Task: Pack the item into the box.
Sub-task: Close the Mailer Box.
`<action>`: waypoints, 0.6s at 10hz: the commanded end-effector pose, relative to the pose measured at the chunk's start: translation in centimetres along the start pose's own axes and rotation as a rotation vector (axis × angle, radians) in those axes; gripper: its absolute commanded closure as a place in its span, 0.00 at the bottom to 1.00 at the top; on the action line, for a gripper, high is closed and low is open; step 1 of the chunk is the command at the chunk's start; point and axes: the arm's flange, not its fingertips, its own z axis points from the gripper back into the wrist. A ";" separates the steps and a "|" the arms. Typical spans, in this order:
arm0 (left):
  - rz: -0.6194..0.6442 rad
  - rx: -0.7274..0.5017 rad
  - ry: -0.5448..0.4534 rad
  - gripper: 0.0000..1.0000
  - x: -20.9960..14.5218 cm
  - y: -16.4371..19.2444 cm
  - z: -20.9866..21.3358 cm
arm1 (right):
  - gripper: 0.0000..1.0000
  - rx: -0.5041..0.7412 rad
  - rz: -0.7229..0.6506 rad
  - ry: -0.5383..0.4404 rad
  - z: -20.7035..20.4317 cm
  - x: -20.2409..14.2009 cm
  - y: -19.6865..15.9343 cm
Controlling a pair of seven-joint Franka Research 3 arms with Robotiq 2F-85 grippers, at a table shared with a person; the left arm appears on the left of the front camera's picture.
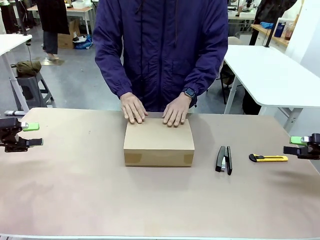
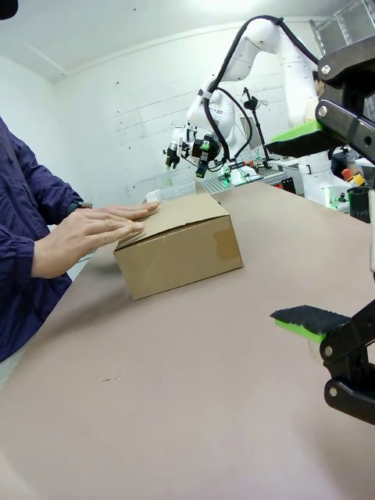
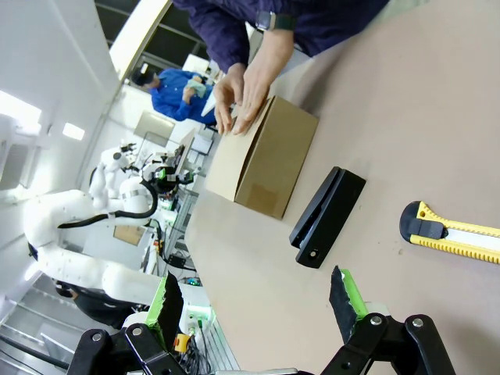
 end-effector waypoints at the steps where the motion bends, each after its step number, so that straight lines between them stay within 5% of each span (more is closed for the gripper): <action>1: -0.006 0.005 0.001 0.00 -0.3 -0.4 0.0 | 0.00 -0.011 0.014 0.003 -0.1 0.2 0.3; 6: -0.006 0.005 0.001 0.00 -0.3 -0.4 0.0 | 0.00 -0.011 0.014 0.003 -0.1 0.2 0.3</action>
